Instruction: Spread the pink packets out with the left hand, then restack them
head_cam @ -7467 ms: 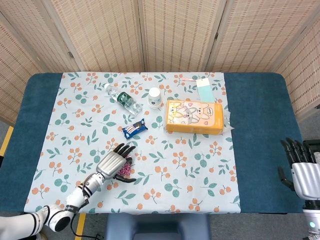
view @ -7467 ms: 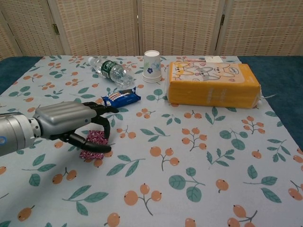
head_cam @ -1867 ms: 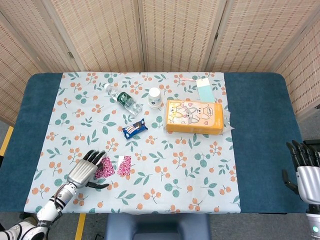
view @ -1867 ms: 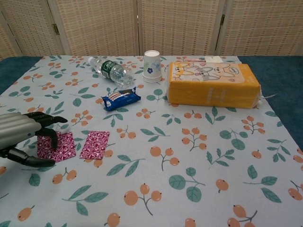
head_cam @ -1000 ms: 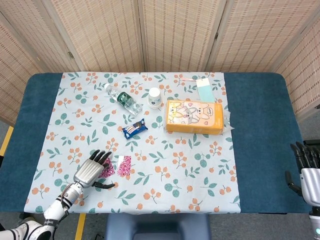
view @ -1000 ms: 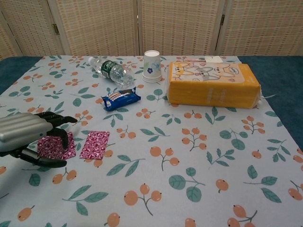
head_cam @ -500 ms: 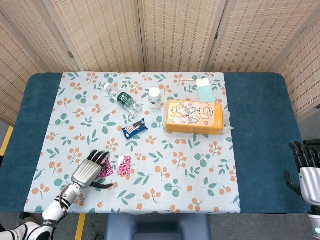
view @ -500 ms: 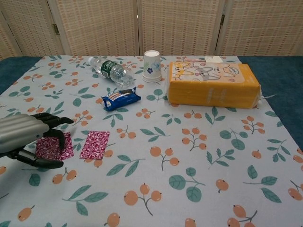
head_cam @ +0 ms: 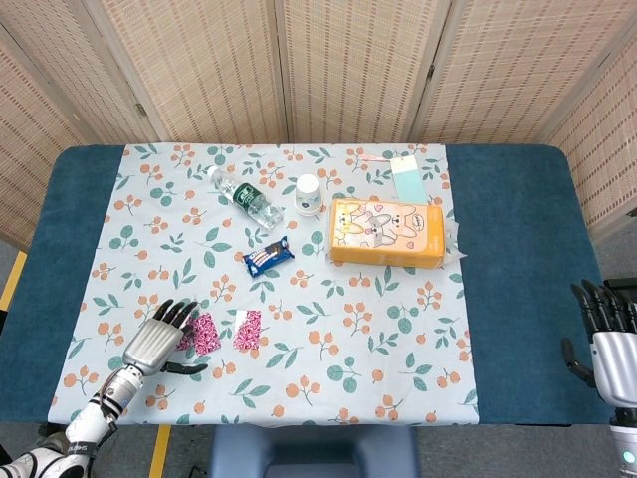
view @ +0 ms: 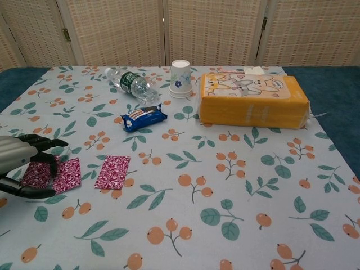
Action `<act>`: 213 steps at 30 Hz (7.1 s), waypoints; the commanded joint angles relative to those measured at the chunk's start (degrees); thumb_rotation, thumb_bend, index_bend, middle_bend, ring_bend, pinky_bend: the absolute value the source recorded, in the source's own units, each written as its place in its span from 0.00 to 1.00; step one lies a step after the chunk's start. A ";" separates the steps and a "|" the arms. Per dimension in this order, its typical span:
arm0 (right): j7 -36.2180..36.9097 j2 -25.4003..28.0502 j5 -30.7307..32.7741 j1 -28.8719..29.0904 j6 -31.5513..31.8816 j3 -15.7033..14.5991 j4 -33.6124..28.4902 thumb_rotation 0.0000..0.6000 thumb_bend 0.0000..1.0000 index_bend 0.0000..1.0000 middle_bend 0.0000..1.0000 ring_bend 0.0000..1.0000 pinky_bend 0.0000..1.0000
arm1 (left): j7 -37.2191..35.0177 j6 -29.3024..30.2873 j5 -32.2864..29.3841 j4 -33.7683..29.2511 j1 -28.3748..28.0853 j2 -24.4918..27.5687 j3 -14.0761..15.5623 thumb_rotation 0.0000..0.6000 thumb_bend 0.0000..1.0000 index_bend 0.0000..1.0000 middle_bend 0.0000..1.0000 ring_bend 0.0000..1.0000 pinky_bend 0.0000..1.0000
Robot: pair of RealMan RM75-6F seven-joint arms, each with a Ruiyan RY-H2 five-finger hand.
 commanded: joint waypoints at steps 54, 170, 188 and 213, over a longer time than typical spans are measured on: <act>2.74 -0.14 0.36 0.08 -0.50 0.11 2.76 1.00 0.48 0.00 0.07 0.00 0.00 | 3.70 -5.74 -19.11 -6.02 -2.12 4.50 -6.24 0.97 0.12 0.23 0.00 0.00 0.00; 4.69 -0.44 1.05 -0.52 -0.26 0.13 4.27 1.00 0.48 0.00 0.07 0.00 0.00 | 7.79 -2.14 -21.93 -12.04 -6.47 3.69 -6.23 0.95 0.13 0.34 0.00 0.00 0.00; 7.15 -1.12 1.67 -1.01 -0.38 0.09 6.60 1.00 0.48 0.00 0.07 0.00 0.00 | 20.34 -3.13 -30.29 -15.17 -14.72 -4.27 -7.89 0.95 0.13 0.34 0.00 0.00 0.00; 8.56 -1.29 2.18 -1.12 -0.85 0.32 7.97 1.00 0.48 0.00 0.07 0.00 0.00 | 25.02 0.22 -36.64 -13.43 -18.08 -7.50 -6.35 0.95 0.13 0.23 0.00 0.00 0.00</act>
